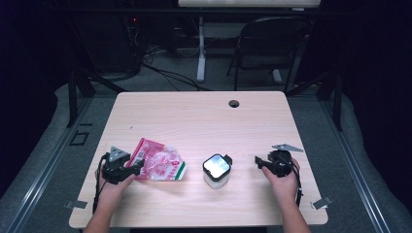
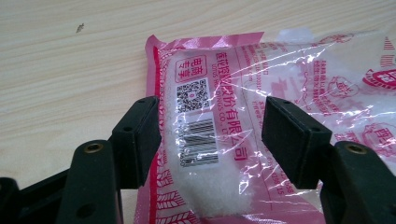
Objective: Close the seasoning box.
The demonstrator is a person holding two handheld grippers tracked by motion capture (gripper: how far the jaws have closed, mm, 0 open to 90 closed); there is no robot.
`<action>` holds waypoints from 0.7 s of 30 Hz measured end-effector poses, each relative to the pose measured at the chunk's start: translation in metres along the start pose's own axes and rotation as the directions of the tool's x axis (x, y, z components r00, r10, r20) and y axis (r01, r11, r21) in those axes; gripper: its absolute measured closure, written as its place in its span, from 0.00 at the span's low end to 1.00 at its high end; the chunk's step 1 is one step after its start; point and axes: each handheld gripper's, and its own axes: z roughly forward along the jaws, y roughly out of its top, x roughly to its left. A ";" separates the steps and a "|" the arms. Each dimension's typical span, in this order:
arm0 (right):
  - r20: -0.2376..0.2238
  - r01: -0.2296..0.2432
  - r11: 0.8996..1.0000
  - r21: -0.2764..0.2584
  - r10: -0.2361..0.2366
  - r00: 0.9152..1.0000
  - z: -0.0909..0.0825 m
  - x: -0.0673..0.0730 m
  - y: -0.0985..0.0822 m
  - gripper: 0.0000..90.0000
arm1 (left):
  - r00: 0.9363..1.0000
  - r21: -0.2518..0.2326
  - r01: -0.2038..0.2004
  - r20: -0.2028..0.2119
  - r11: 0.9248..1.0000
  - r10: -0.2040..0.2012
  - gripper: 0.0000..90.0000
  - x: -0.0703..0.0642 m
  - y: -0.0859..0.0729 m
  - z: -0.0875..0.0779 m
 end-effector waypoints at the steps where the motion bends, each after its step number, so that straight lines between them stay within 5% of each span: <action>1: -0.003 -0.002 1.000 0.002 0.002 1.000 0.000 0.000 0.000 0.46 | 1.000 0.002 0.001 0.002 1.000 -0.001 0.41 0.000 0.000 0.000; 21: 0.004 0.000 1.000 0.014 0.000 1.000 0.003 -0.002 -0.001 0.45 | 1.000 0.004 0.024 -0.001 1.000 -0.024 0.41 0.002 -0.002 0.002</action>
